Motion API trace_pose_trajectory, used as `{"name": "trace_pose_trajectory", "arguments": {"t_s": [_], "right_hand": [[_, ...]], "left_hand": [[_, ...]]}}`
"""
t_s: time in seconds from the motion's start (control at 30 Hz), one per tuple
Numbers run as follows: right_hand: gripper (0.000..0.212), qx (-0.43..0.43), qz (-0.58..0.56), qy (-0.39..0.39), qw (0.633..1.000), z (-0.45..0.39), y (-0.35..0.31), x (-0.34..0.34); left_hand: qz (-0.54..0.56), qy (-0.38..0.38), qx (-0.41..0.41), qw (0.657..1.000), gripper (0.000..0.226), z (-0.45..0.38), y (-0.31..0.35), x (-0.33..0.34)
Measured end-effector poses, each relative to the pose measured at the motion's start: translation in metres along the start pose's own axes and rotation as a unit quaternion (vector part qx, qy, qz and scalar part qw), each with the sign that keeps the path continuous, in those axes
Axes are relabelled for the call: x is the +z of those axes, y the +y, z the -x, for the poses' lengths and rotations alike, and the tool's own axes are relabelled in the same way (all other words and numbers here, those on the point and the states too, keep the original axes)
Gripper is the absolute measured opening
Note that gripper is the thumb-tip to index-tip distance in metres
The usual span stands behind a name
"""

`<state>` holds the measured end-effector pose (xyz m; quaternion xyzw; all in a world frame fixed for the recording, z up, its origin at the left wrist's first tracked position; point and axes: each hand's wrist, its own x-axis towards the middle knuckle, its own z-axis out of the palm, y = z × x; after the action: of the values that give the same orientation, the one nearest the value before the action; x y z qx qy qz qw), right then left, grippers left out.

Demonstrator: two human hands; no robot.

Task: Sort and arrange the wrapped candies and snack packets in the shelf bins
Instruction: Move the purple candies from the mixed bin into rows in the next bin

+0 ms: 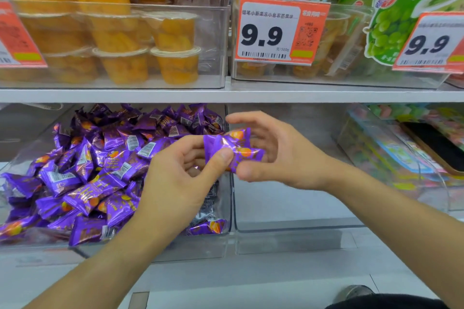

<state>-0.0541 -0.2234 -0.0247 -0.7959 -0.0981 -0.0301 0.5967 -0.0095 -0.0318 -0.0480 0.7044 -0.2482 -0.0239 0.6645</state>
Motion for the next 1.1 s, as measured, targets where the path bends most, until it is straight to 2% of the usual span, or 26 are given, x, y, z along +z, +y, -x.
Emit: {"name": "trace_pose_trajectory", "arguments": {"t_s": [0.17,0.23,0.33,0.43,0.6,0.7,0.8,0.93,1.1], "right_hand": [[0.054,-0.018,-0.009,0.040,0.999,0.006,0.008,-0.006],[0.054,-0.011,0.007,0.058,0.998,0.008,0.015,-0.020],[0.056,0.034,0.104,0.115,0.987,-0.001,0.040,-0.048],[0.054,0.102,0.215,0.114,0.964,-0.026,0.079,-0.059],[0.064,0.164,0.277,0.090,0.942,-0.064,0.127,-0.036],[0.058,0.149,0.318,0.093,0.932,-0.070,0.135,-0.030],[0.064,0.122,0.373,0.107,0.914,-0.067,0.136,-0.028],[0.079,0.135,0.370,0.145,0.908,-0.064,0.141,-0.029],[0.082,0.142,0.363,0.161,0.907,-0.068,0.142,-0.031]], "left_hand": [[-0.098,-0.025,0.037,0.994,0.029,0.001,-0.008,0.011],[-0.146,-0.042,0.036,0.988,0.038,0.000,-0.013,0.009],[-0.207,-0.084,0.005,0.975,0.058,-0.002,-0.023,0.003],[-0.160,-0.094,-0.043,0.982,0.060,-0.001,-0.029,0.001],[-0.113,-0.092,-0.066,0.987,0.047,0.000,-0.032,0.001],[-0.112,-0.098,-0.065,0.987,0.042,0.000,-0.033,0.000],[-0.107,-0.103,-0.068,0.986,0.043,0.000,-0.034,-0.001],[-0.108,-0.107,-0.067,0.986,0.043,-0.001,-0.035,-0.002],[-0.107,-0.106,-0.070,0.986,0.041,-0.001,-0.034,-0.002]]}}
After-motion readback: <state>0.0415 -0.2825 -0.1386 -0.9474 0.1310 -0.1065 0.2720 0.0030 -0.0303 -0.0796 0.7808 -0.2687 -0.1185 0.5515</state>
